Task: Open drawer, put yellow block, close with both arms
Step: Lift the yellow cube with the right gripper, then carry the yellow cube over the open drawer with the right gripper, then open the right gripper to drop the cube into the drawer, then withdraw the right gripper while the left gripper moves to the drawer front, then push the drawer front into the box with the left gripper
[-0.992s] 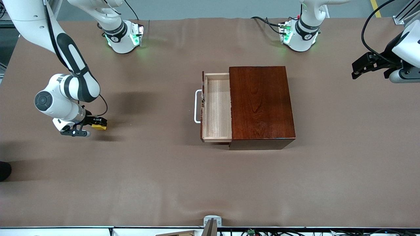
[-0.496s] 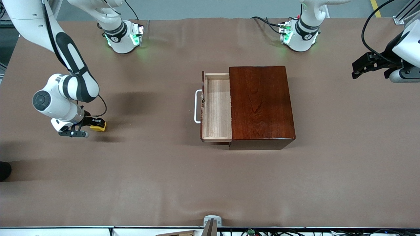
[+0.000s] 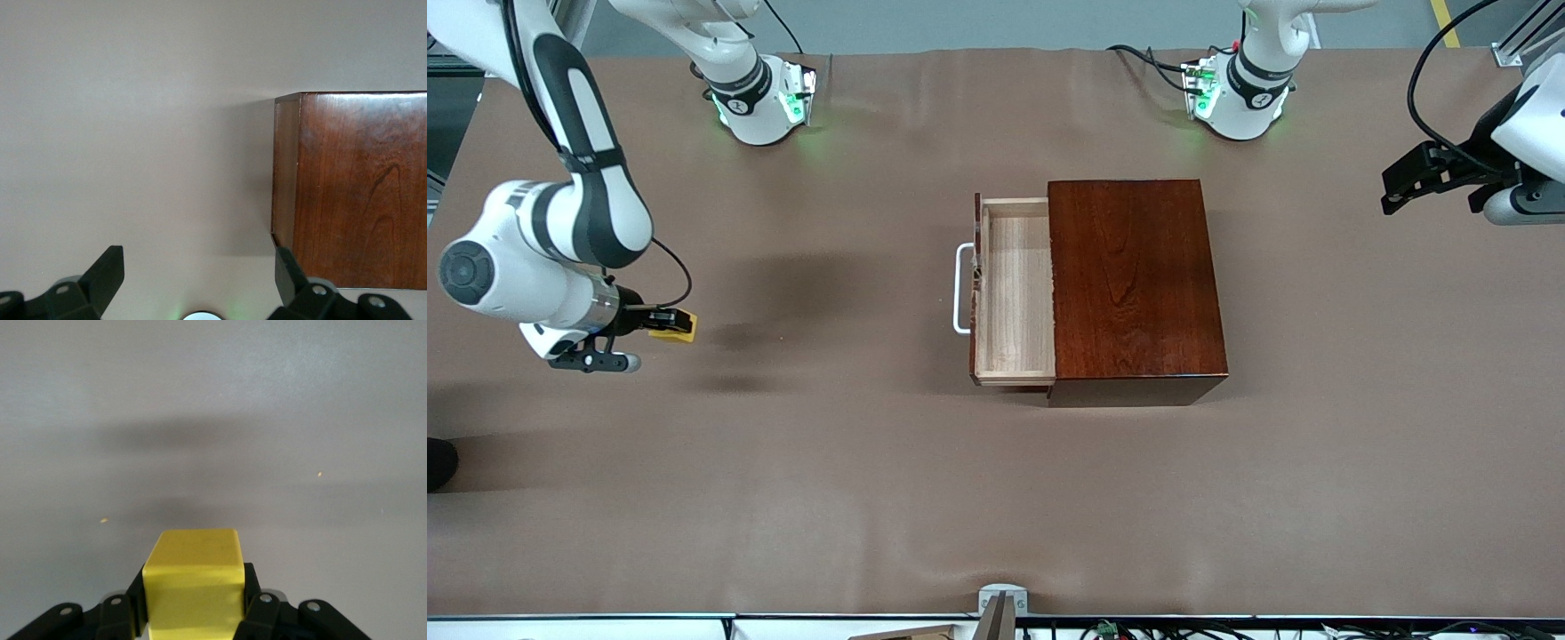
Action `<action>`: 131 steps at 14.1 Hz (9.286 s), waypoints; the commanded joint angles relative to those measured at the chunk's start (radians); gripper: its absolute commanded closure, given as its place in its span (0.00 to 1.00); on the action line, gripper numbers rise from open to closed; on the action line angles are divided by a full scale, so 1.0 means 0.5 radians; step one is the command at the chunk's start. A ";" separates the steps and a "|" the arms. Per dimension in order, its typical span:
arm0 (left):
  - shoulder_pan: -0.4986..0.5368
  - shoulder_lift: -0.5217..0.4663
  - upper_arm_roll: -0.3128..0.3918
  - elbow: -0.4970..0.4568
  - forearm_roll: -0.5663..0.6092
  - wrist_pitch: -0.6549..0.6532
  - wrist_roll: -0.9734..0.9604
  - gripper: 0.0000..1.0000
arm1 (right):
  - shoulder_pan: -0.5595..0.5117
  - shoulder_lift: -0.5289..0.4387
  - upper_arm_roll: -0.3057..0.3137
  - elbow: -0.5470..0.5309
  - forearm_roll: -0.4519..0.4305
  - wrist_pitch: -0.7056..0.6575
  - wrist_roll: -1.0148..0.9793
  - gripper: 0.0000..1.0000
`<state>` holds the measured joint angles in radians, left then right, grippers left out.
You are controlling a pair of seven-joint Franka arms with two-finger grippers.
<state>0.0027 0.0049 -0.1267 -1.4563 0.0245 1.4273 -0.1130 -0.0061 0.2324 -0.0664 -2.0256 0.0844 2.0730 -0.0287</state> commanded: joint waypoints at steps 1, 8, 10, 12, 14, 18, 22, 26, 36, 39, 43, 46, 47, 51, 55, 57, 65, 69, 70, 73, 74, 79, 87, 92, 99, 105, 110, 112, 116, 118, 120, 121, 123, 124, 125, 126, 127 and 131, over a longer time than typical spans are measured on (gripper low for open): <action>0.031 -0.034 -0.014 -0.027 -0.040 0.002 0.017 0.00 | 0.110 -0.075 -0.002 0.063 0.021 -0.136 0.216 1.00; 0.034 -0.047 -0.007 -0.030 -0.040 0.002 0.020 0.00 | 0.398 -0.207 0.025 0.069 0.027 -0.240 0.995 1.00; 0.034 -0.050 -0.007 -0.030 -0.040 -0.001 0.017 0.00 | 0.518 -0.219 0.053 0.102 0.027 -0.280 1.277 1.00; 0.034 -0.053 -0.007 -0.033 -0.040 -0.001 0.017 0.00 | 0.625 -0.219 0.065 0.118 0.031 -0.290 1.569 1.00; 0.034 -0.053 -0.007 -0.033 -0.040 -0.001 0.017 0.00 | 0.736 -0.213 0.065 0.155 0.055 -0.290 1.866 1.00; 0.034 -0.053 -0.007 -0.030 -0.040 -0.001 0.020 0.00 | 0.911 -0.201 0.065 0.216 0.162 -0.293 2.278 1.00; 0.034 -0.053 -0.007 -0.030 -0.040 -0.001 0.024 0.00 | 1.073 -0.170 0.062 0.357 0.202 -0.290 2.686 1.00; 0.034 -0.053 -0.007 -0.030 -0.040 -0.001 0.027 0.00 | 1.196 -0.078 0.062 0.513 0.266 -0.277 3.088 1.00; 0.031 -0.053 -0.011 -0.039 -0.040 -0.001 0.020 0.00 | 1.485 0.293 0.053 0.974 0.307 -0.274 3.815 1.00; 0.031 -0.053 -0.011 -0.039 -0.040 -0.001 0.020 0.00 | 1.537 0.397 0.053 1.066 0.291 -0.271 3.953 1.00; 0.031 -0.050 -0.014 -0.042 -0.040 -0.001 0.014 0.00 | 1.586 0.471 0.056 1.078 0.267 -0.152 4.049 1.00; 0.028 -0.053 -0.014 -0.045 -0.040 -0.004 0.014 0.00 | 1.647 0.508 0.053 1.075 0.252 -0.148 4.073 1.00; 0.031 -0.053 -0.014 -0.045 -0.040 -0.004 0.014 0.00 | 1.650 0.514 0.056 1.063 0.236 -0.145 4.073 1.00; 0.031 -0.053 -0.017 -0.042 -0.040 -0.023 0.017 0.00 | 1.684 0.609 0.056 1.060 0.236 -0.035 4.101 1.00; 0.028 -0.053 -0.017 -0.042 -0.040 -0.023 0.017 0.00 | 1.718 0.716 0.053 1.060 0.233 0.075 4.165 1.00; 0.028 -0.050 -0.020 -0.042 -0.040 -0.023 0.017 0.00 | 1.718 0.738 0.053 1.063 0.236 0.085 4.165 1.00; 0.028 -0.040 -0.020 -0.033 -0.040 -0.023 0.014 0.00 | 1.657 0.707 0.047 1.194 0.242 -0.049 4.159 0.00; 0.016 -0.028 -0.029 -0.027 -0.012 -0.020 0.011 0.00 | 1.553 0.698 0.038 1.437 0.242 -0.491 4.132 0.00; 0.010 -0.025 -0.029 -0.030 -0.012 -0.020 0.008 0.00 | 1.531 0.662 0.041 1.468 0.248 -0.541 4.098 0.00; 0.001 -0.022 -0.053 -0.030 -0.040 -0.020 0.008 0.00 | 1.439 0.576 0.041 1.474 0.261 -0.651 3.942 0.00; 0.004 -0.016 -0.087 -0.030 -0.040 -0.020 0.008 0.00 | 1.411 0.551 0.041 1.474 0.252 -0.700 3.866 0.00; -0.005 0.055 -0.301 -0.023 -0.043 -0.004 -0.132 0.00 | 1.240 0.419 0.041 1.477 0.236 -1.013 3.188 0.00; -0.195 0.374 -0.682 0.158 -0.024 0.130 -1.009 0.00 | 0.865 0.183 0.056 1.477 0.242 -1.308 2.408 0.00; -0.532 0.551 -0.667 0.167 -0.006 0.376 -1.442 0.00 | 0.663 0.042 0.050 1.477 0.233 -1.440 1.875 0.00; -0.953 0.981 -0.643 0.437 0.187 0.697 -2.166 0.00 | 0.421 -0.142 0.056 1.474 0.147 -1.523 1.172 0.00; -1.548 1.217 -0.162 0.519 0.212 1.081 -2.618 0.00 | 0.099 -0.326 0.185 1.453 0.129 -1.578 0.779 0.00; -1.794 1.481 0.051 0.627 0.209 1.354 -2.940 0.00 | -0.015 -0.523 0.262 1.324 0.013 -1.557 0.720 0.00; -1.904 1.567 0.158 0.627 0.209 1.474 -3.078 0.00 | -0.018 -0.615 0.256 1.238 -0.015 -1.551 0.662 0.00; -2.006 1.684 0.299 0.627 0.209 1.625 -3.280 0.00 | -0.077 -0.890 0.240 0.858 -0.019 -1.336 0.466 0.00; -2.006 1.681 0.308 0.624 0.209 1.600 -3.345 0.00 | -0.089 -0.897 0.237 0.845 -0.028 -1.333 0.413 0.00; -2.000 1.678 0.324 0.618 0.203 1.524 -3.376 0.00 | -0.095 -0.870 0.237 0.897 -0.080 -1.330 0.407 0.00; -1.997 1.678 0.324 0.615 0.194 1.502 -3.388 0.00 | -0.092 -0.818 0.240 0.964 -0.107 -1.333 0.404 0.00; -1.987 1.681 0.324 0.612 0.193 1.496 -3.413 0.00 | -0.101 -0.741 0.237 1.060 -0.114 -1.339 0.371 0.00; -1.987 1.681 0.324 0.612 0.190 1.496 -3.413 0.00 | -0.104 -0.735 0.225 1.060 -0.111 -1.339 0.340 0.00; -1.984 1.681 0.324 0.609 0.193 1.496 -3.413 0.00 | -0.107 -0.723 0.213 1.066 -0.111 -1.336 0.331 0.00; -1.981 1.678 0.324 0.606 0.190 1.487 -3.413 0.00 | -0.107 -0.707 0.210 1.069 -0.111 -1.339 0.327 0.00; -1.978 1.675 0.324 0.602 0.190 1.426 -3.410 0.00 | -0.114 -0.701 0.210 1.081 -0.111 -1.339 0.327 0.00; -1.889 1.659 0.327 0.599 0.190 1.263 -3.406 0.00 | -0.114 -0.652 0.210 1.164 -0.190 -1.379 0.202 0.00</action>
<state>-0.9712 0.8341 0.0310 -1.1677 0.1060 2.1446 -1.8108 -0.0441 -0.1162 0.0248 -1.4898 0.0201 1.4102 0.1231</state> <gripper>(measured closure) 0.000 0.000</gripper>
